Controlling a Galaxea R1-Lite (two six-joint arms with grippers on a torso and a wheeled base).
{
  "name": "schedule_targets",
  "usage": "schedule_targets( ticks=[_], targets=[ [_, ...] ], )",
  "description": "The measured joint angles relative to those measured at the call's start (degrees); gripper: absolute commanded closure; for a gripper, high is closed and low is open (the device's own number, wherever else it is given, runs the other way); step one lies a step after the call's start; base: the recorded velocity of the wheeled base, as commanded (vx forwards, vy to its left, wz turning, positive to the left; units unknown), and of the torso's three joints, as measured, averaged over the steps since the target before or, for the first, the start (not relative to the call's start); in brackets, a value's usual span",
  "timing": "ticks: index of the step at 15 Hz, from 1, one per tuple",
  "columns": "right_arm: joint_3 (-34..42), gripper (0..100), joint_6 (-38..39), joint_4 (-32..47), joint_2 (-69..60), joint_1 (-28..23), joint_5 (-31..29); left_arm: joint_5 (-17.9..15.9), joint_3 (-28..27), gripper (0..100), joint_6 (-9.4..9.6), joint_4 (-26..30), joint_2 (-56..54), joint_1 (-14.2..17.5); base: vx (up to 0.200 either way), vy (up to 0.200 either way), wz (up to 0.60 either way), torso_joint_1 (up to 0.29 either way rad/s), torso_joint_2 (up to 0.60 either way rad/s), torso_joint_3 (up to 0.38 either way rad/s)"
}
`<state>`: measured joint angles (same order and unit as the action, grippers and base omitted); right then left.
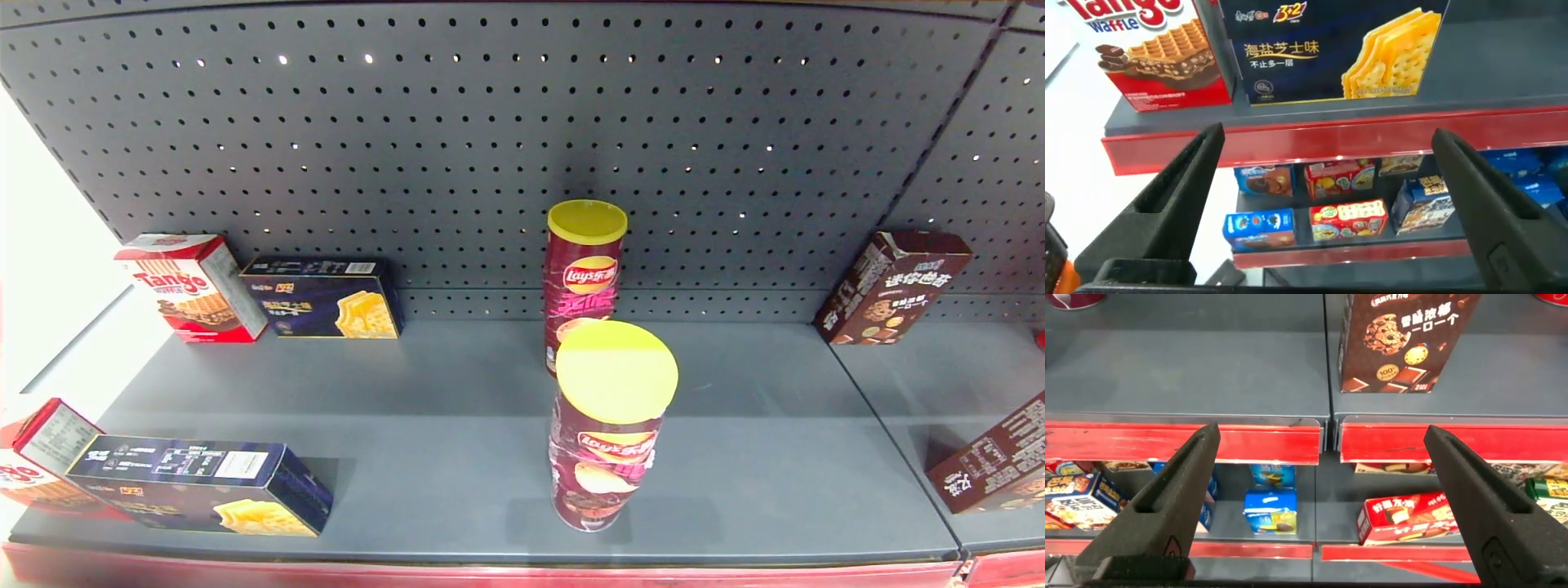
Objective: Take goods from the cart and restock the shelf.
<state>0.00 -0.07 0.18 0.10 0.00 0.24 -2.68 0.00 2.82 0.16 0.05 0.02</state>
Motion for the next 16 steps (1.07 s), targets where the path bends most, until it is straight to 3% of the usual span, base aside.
schedule_targets(
  ticks=[16],
  targets=[
    [0.00,0,-0.06,0.04,0.00,0.00,0.09,0.26,0.00,0,-0.22,0.02,-0.02,0.05,0.000,0.000,-0.04,0.001,0.00,0.000]
  ],
)
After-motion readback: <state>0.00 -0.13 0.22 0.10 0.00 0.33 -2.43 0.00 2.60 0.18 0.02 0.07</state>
